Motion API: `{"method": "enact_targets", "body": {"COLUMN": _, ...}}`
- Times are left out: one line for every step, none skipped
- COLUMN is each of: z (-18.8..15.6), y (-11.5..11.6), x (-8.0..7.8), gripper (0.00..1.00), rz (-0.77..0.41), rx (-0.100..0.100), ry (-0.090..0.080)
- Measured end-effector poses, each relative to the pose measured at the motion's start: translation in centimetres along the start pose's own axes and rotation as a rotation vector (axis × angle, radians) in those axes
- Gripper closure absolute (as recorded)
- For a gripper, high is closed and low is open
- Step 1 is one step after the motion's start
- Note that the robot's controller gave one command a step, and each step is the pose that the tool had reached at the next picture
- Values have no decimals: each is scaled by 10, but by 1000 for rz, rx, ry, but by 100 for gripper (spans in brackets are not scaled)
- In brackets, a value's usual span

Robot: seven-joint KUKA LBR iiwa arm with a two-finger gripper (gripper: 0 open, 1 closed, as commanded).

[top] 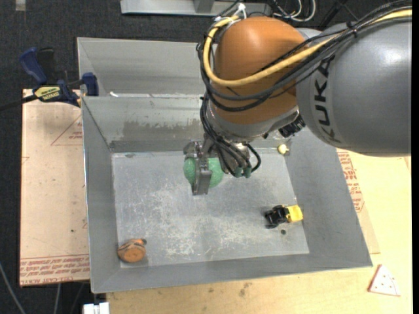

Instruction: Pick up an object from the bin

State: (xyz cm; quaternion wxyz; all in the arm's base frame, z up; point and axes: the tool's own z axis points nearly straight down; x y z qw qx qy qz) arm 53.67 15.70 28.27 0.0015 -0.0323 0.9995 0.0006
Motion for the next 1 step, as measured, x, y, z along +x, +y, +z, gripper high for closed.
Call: {"method": "enact_targets", "body": {"z": 0, "y": 0, "x": 0, "gripper": 100, "rz": 0, "rx": 0, "ry": 0}}
